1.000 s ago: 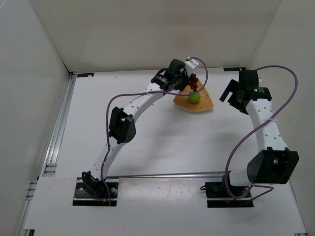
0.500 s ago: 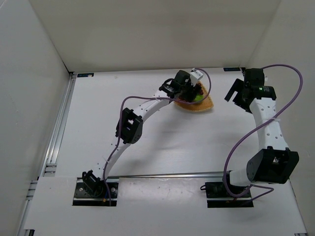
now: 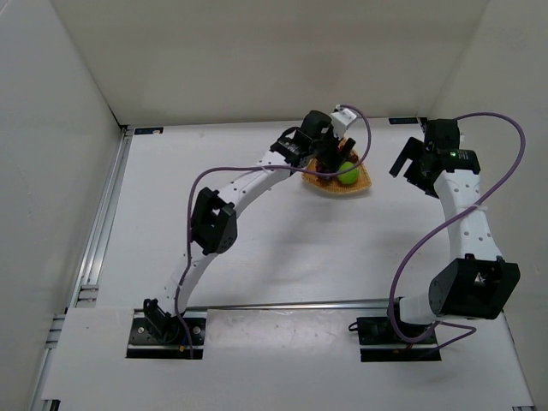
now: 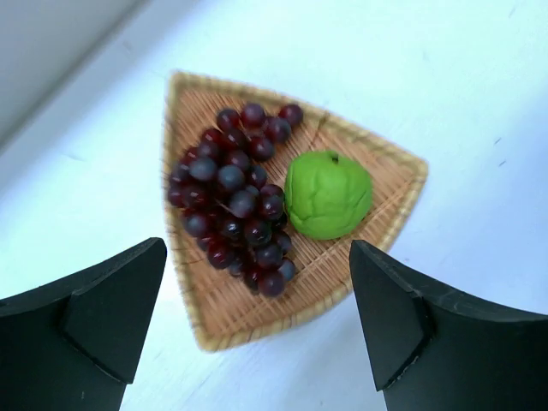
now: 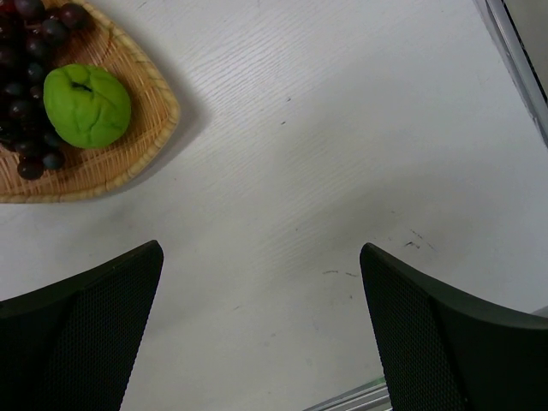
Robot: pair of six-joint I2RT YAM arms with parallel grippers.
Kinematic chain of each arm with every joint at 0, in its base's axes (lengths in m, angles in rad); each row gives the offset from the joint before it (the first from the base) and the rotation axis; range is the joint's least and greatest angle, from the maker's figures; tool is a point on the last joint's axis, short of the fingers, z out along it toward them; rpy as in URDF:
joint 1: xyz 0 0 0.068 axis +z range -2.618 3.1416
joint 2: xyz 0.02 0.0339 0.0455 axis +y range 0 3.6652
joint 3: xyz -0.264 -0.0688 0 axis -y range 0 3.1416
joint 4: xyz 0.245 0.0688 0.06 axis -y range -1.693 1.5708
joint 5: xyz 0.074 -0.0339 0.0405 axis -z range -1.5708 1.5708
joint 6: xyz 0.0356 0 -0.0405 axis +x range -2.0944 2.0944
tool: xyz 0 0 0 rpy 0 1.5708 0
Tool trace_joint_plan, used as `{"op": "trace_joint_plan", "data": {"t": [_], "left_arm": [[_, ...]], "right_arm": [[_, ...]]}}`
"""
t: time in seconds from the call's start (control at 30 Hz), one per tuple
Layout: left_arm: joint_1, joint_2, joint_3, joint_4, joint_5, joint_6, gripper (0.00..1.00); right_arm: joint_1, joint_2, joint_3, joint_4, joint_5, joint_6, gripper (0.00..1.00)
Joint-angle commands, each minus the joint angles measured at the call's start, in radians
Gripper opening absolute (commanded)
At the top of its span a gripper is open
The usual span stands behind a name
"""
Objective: Place and organize the fake fruits in the fruit bowl
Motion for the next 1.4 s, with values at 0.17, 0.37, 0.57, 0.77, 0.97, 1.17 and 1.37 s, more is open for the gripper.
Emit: {"op": "trace_joint_plan", "data": {"t": [0.17, 0.37, 0.57, 0.77, 0.97, 1.17, 1.37], "left_arm": [[0.075, -0.481, -0.371, -0.107, -0.332, 0.061, 0.99], [0.237, -0.858, -0.883, -0.163, -0.563, 0.134, 0.99], [0.251, -1.156, -1.235, -0.181, -0.85, 0.19, 0.99], [0.401, -1.433, -1.487, -0.262, -0.756, 0.154, 0.99], [0.494, -1.598, -1.562, -0.331, -0.615, 0.127, 0.99], [0.527, -1.633, -1.573, -0.341, -0.576, 0.079, 0.99], [0.562, -1.633, -1.553, -0.35, -0.538, 0.069, 0.99]], "right_arm": [[-0.002, -0.05, -0.078, -0.022, -0.092, 0.059, 1.0], [-0.002, -0.105, -0.174, -0.012, -0.116, 0.079, 1.0], [-0.002, -0.134, -0.241, -0.012, -0.161, 0.108, 1.0], [-0.002, -0.166, -0.25, -0.022, -0.171, 0.127, 1.0], [-0.002, -0.199, -0.284, -0.04, -0.162, 0.168, 1.0], [-0.002, -0.208, -0.258, -0.059, -0.162, 0.168, 1.0], [-0.002, -0.176, -0.224, -0.059, -0.188, 0.168, 1.0]]}}
